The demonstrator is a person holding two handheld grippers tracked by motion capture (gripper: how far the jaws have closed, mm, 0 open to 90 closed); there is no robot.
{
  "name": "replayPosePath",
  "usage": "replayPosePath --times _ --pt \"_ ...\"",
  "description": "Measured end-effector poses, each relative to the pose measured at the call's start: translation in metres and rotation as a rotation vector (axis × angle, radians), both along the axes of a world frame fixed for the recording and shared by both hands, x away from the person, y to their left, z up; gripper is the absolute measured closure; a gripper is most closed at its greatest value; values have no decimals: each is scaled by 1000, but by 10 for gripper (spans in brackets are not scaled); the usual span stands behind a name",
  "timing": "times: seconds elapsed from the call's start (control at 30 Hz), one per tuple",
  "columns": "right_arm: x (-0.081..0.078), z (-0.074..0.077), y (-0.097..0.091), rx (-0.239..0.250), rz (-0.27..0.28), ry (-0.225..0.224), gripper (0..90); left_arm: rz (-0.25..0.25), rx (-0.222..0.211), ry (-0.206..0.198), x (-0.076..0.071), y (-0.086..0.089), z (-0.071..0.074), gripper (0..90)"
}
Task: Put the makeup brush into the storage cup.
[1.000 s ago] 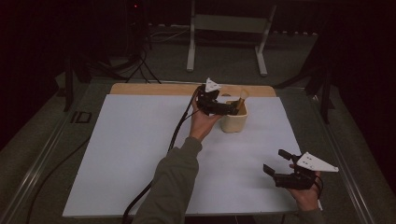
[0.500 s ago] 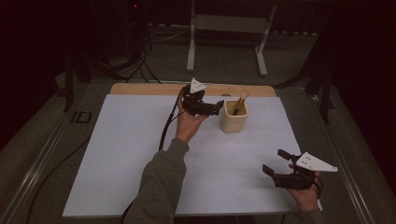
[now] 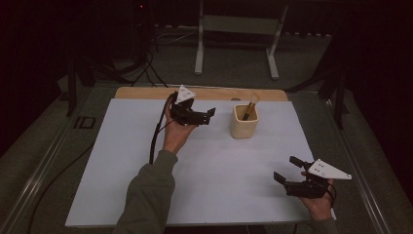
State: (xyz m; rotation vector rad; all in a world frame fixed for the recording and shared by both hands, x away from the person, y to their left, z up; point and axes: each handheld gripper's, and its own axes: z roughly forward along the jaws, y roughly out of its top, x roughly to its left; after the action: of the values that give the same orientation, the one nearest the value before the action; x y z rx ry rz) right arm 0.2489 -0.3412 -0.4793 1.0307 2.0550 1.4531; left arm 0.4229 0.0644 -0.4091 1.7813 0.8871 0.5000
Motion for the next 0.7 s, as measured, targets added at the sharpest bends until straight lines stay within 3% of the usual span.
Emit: replayPosePath --times 0.27,0.57,0.67,0.7 --pt "0 0 0 -1 -1 2 98 31 8 -32 -20 31 2 7" --pt "0 0 1 -2 -2 4 99 84 18 -57 -48 79 2 7" --pt "0 0 1 -3 -2 4 99 91 20 -57 -51 84 2 7" --pt "0 0 1 -3 -2 4 98 102 21 -61 -58 94 0 7"
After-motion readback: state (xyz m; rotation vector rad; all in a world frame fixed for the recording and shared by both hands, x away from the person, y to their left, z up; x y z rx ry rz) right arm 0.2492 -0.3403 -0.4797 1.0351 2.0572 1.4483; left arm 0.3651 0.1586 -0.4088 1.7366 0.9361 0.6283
